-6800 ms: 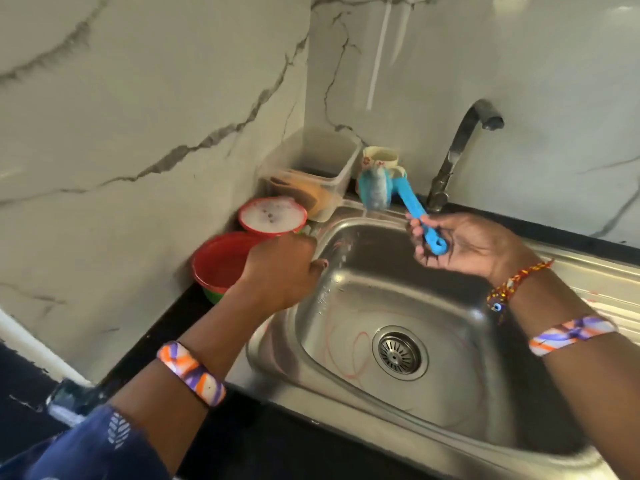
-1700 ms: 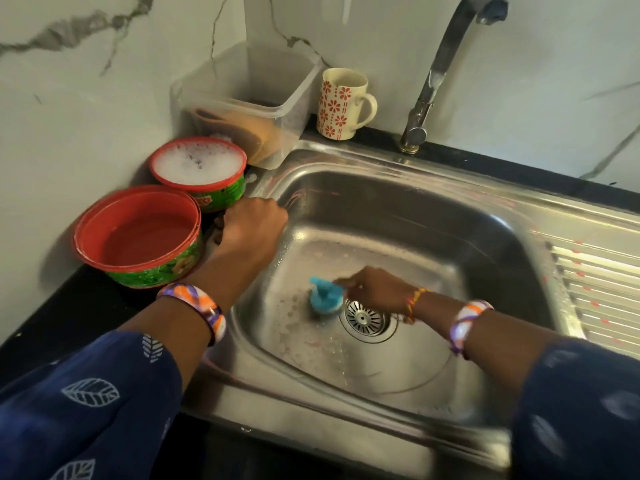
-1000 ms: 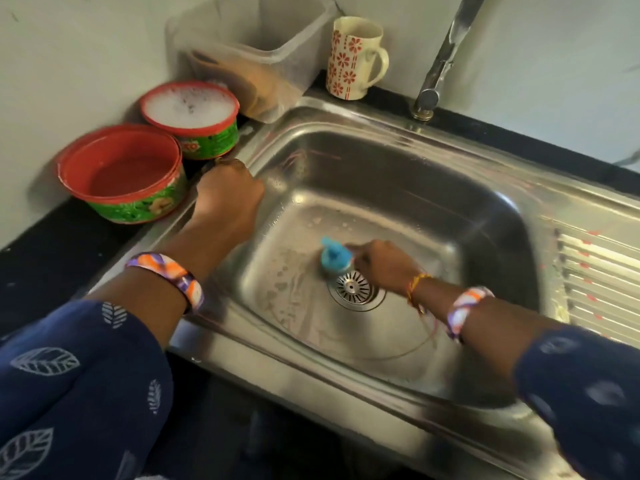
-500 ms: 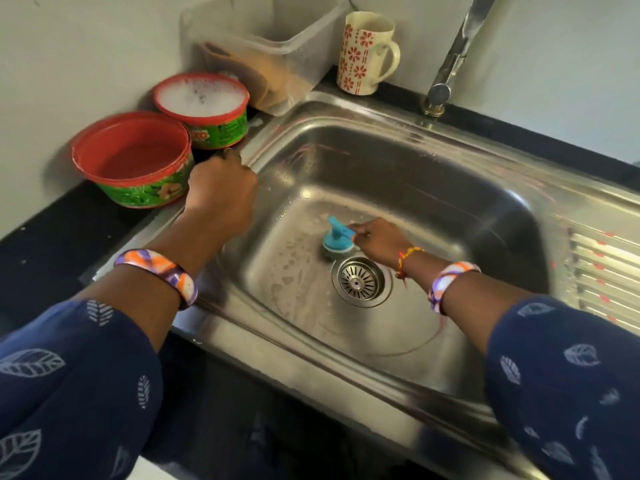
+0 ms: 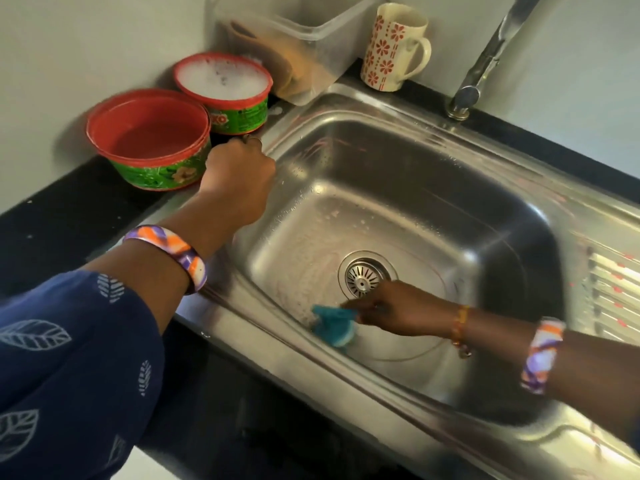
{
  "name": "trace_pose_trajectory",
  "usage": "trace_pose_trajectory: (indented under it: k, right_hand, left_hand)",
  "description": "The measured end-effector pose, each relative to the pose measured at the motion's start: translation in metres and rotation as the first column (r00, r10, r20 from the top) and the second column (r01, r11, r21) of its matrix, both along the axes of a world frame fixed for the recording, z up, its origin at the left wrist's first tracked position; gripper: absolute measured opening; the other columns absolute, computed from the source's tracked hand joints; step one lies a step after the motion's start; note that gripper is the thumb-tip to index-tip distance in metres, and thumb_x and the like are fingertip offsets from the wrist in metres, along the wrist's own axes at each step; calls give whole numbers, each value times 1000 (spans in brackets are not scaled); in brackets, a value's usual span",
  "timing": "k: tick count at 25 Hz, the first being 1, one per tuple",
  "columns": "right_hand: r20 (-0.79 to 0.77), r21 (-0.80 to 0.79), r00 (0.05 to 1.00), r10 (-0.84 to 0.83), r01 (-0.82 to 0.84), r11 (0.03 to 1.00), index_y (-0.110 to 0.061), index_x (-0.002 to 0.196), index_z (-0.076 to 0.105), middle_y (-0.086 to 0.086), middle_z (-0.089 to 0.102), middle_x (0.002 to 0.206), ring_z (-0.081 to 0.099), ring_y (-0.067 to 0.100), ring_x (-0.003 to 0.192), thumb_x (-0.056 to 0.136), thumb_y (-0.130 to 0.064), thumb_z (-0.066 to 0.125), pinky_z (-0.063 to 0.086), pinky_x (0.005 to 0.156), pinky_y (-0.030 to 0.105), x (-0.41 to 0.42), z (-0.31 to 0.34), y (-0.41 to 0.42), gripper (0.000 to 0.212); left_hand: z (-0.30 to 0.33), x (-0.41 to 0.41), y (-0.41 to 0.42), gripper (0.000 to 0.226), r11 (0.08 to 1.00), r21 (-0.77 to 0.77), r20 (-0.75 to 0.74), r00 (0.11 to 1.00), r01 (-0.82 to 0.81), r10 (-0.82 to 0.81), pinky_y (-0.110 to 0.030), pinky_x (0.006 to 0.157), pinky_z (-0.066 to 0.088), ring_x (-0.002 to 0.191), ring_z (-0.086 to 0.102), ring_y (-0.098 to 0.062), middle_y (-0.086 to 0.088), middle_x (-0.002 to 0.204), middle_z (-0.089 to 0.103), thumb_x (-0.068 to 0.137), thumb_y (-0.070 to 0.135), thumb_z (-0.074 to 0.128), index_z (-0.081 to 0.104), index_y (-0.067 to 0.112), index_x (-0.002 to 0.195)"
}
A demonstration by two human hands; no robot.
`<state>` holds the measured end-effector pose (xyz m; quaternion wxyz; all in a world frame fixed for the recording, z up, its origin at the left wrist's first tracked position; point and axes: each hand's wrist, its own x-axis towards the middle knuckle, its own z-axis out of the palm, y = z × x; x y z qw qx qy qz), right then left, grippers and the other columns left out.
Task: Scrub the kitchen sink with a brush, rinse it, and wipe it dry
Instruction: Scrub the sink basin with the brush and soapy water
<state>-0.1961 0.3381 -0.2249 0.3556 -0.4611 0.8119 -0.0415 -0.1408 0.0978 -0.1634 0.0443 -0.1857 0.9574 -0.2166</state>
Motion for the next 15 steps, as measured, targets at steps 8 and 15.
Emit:
trace_pose_trajectory:
  k: [8,15]
  right_hand:
    - [92,59,995,36,-41,997,-22,110,68,0,63,71,51,1,51,94,-24,51,39,54,23,-12,8,-44,23]
    - [-115,-41,993,40,-45,998,-31,129,56,5,64,123,60,24,110,97,-29,46,46,88,30,10,3,-31,34]
  left_hand:
    - [0,1,3,36,985,-151,80,994,82,-71,-30,64,37,109,55,-31,-18,128,49,96,26,49,52,7,126]
    - [1,-1,10,31,983,-162,95,993,86,-71,-30,71,44,109,56,-31,-19,125,51,94,20,51,55,6,122]
